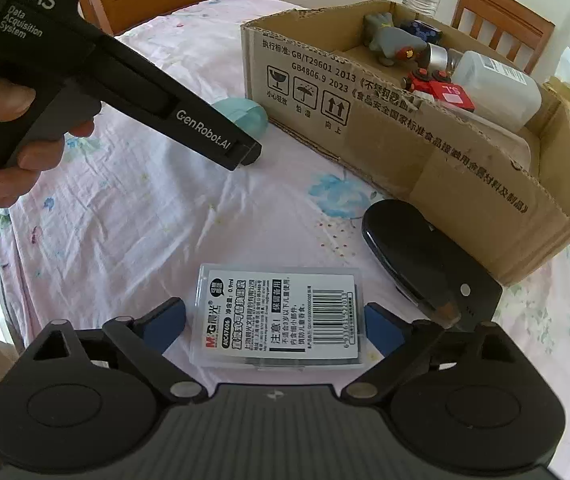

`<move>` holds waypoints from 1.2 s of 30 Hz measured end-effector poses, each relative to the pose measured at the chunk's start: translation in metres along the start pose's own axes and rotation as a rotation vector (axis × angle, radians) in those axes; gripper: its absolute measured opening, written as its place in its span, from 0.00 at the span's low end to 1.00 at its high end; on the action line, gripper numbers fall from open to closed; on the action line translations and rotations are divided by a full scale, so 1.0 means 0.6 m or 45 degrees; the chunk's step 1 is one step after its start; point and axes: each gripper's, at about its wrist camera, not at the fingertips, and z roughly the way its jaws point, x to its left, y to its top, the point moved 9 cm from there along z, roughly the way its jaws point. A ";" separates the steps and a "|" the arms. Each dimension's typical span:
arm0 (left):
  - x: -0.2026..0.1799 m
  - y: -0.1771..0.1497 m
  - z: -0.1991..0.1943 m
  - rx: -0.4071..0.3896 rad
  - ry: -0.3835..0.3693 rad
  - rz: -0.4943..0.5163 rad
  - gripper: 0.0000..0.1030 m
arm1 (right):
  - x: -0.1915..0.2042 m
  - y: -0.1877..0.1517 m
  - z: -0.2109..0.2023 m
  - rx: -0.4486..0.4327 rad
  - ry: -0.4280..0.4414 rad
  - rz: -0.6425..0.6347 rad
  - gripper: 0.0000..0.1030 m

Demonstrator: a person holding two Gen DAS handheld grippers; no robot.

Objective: Organize rigid objects
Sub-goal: 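Close left tool on the light-blue case while right tool grasps the packaged card, then lower the light-blue case and packaged card into the box and open both tools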

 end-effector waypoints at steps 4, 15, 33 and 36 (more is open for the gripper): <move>-0.002 0.001 0.001 -0.004 0.004 -0.003 0.53 | -0.003 0.002 0.001 -0.004 0.001 0.015 0.92; -0.001 0.003 0.004 -0.006 0.000 -0.011 0.51 | -0.001 -0.001 -0.002 -0.002 -0.038 0.041 0.91; -0.009 0.003 -0.055 0.048 -0.108 0.233 0.50 | -0.034 0.004 -0.045 -0.016 -0.028 0.164 0.90; -0.018 0.009 -0.082 0.049 -0.155 0.290 0.50 | -0.042 0.010 -0.061 -0.025 -0.030 0.163 0.90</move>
